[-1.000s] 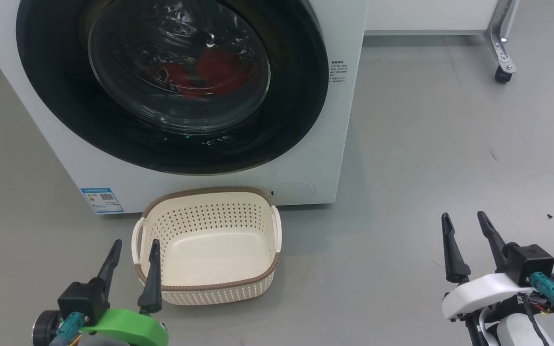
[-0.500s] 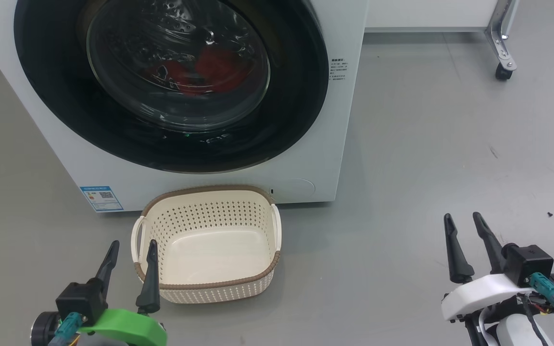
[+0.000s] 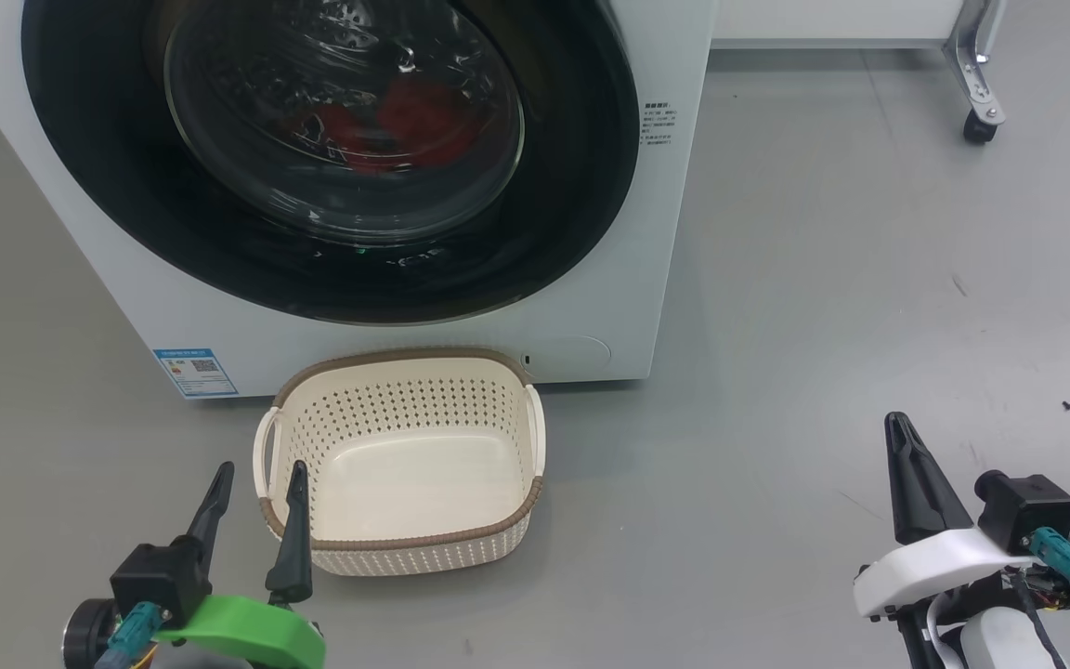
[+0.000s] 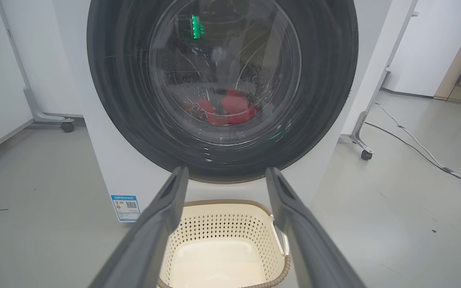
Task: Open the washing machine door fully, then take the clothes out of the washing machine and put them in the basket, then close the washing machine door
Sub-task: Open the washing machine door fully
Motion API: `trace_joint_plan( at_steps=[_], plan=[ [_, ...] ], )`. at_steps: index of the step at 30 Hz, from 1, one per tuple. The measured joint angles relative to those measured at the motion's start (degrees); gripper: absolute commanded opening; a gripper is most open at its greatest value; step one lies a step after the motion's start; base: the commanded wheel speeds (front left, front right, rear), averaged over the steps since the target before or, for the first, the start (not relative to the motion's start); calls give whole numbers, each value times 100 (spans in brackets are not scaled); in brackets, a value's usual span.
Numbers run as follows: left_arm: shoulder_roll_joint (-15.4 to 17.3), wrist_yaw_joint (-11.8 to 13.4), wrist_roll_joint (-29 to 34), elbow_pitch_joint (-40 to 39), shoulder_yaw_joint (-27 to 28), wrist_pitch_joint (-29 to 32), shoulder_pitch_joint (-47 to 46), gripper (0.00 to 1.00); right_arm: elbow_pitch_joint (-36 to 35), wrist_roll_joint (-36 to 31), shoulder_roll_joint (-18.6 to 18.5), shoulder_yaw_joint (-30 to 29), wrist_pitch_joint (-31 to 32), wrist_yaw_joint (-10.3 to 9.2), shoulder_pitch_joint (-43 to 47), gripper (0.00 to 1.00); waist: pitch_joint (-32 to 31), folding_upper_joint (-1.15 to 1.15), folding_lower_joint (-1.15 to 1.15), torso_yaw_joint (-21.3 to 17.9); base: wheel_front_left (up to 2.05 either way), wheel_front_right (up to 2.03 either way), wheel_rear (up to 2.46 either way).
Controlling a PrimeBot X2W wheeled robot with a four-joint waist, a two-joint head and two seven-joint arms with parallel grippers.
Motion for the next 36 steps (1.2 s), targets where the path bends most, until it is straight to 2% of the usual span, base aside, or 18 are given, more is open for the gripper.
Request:
trace_joint_plan(
  at_steps=[7, 14, 19, 30, 36],
  plan=[
    [-24, -51, 34, -87, -1, 0, -115, 100, 73, 454, 132, -197, -1, 165, -160, 0, 184, 0, 0, 34, 0, 0, 0],
    [-52, -83, 43, -178, -21, -1, -230, 100, 297, 1302, 204, -456, -1, 365, -422, 0, 433, 0, 0, 94, 0, 0, 0],
    [-58, -109, 54, -311, -32, -1, -393, 100, 392, 2162, 248, -689, 77, 465, -854, 0, 662, 0, 0, 135, 0, 0, 0],
    [-111, -201, 201, -539, -104, -16, -819, 100, 543, 4186, 249, -1002, 987, 528, -2111, 0, 1265, 0, 0, 264, 0, 0, 0],
    [-140, -235, 201, -632, -49, -16, -1006, 100, 588, 5066, 234, -1125, 1547, 531, -2868, 0, 1583, 0, 0, 375, 0, 0, 0]
  ],
)
